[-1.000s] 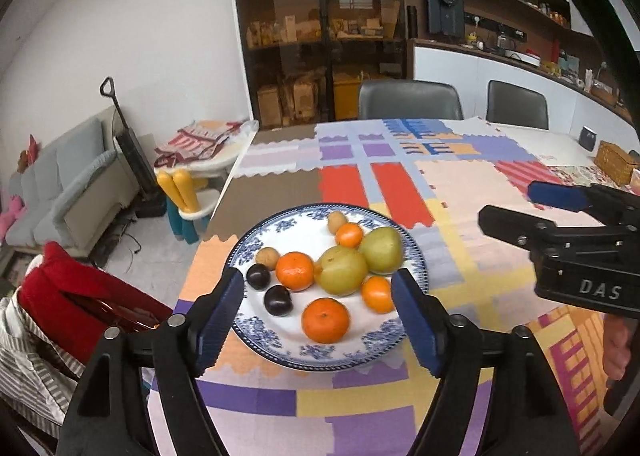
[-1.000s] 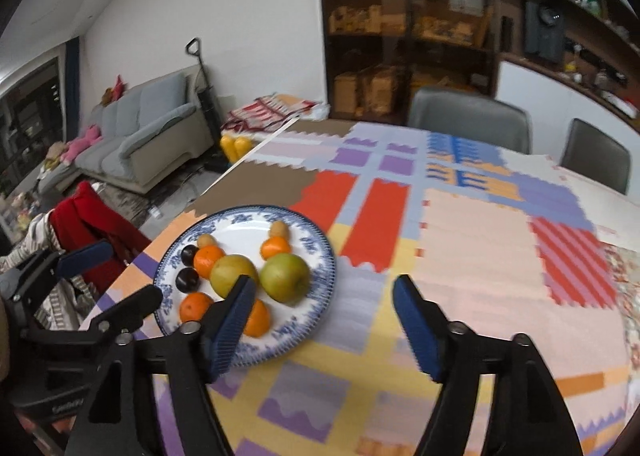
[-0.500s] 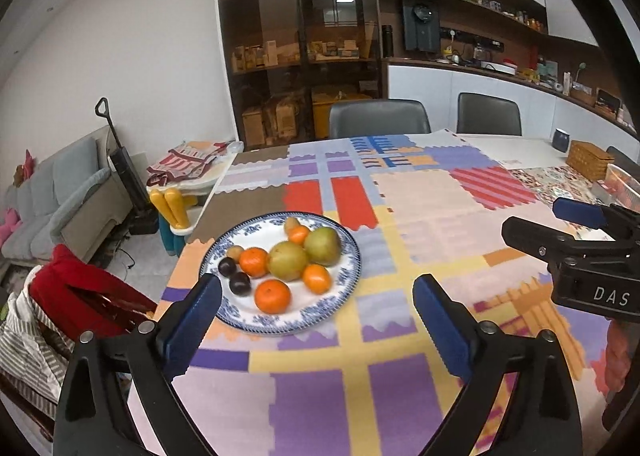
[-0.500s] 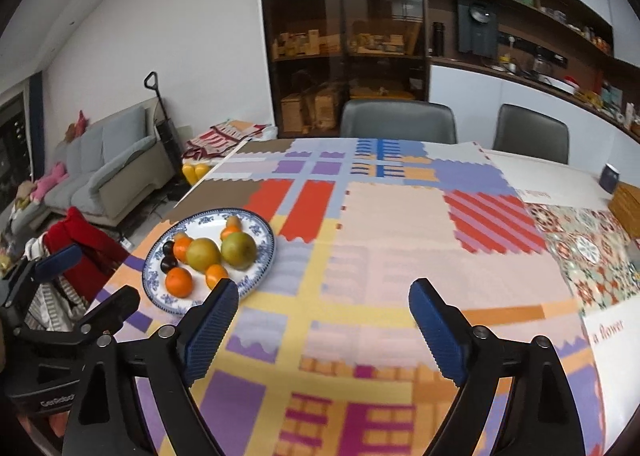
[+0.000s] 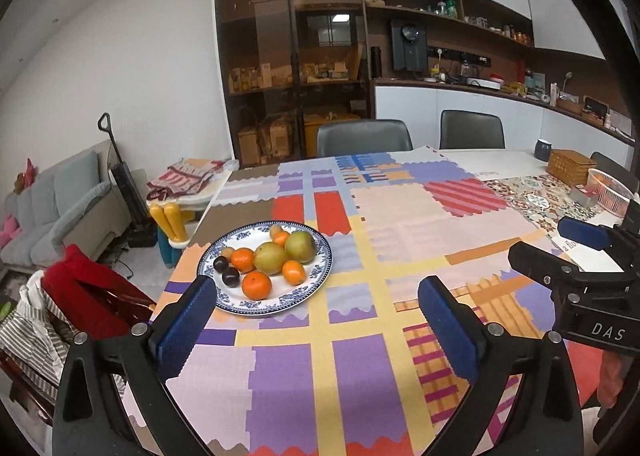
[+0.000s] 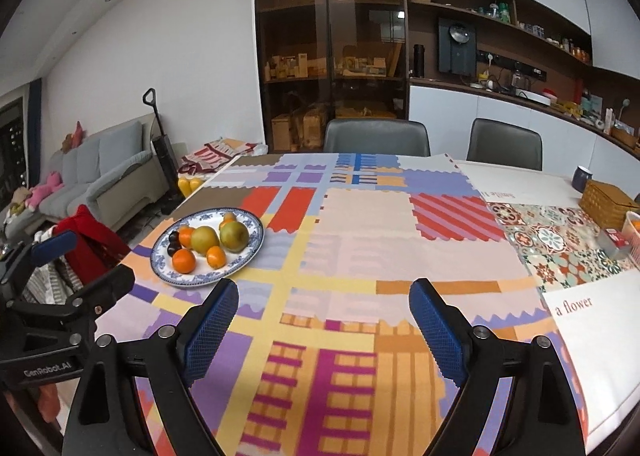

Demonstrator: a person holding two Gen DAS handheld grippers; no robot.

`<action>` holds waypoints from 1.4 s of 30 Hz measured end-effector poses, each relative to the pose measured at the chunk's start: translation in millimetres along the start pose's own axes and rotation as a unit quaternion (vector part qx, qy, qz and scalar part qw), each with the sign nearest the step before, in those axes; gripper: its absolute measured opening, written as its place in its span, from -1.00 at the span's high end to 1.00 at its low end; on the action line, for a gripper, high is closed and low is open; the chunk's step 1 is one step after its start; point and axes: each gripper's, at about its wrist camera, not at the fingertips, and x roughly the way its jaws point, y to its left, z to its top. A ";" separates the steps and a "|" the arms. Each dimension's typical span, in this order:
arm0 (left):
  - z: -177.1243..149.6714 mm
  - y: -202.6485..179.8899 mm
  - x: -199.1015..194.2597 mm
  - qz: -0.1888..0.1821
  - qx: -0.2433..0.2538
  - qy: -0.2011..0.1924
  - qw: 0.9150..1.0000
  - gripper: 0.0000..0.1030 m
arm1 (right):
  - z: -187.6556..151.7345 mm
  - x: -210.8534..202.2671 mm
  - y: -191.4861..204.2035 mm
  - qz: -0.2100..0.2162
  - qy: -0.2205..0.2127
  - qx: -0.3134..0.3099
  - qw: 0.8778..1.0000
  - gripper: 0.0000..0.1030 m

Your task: Organize fruits

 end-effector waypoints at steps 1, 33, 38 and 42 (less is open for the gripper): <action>-0.4 -1.5 -4.6 -0.002 0.000 -0.003 1.000 -0.99 | -2.4 -4.7 -1.1 0.000 -0.003 0.001 1.000 -0.71; -4.9 -14.2 -30.2 0.000 -0.004 -0.029 1.000 -1.00 | -21.8 -32.2 -15.9 -0.011 -0.022 0.021 0.999 -0.78; -4.2 -14.8 -31.0 0.001 0.001 -0.033 0.999 -1.00 | -21.8 -32.9 -16.6 -0.009 -0.021 0.024 0.999 -0.78; -4.7 -15.0 -29.9 -0.001 0.002 -0.031 1.000 -1.00 | -21.1 -33.3 -16.5 -0.009 -0.021 0.024 0.999 -0.78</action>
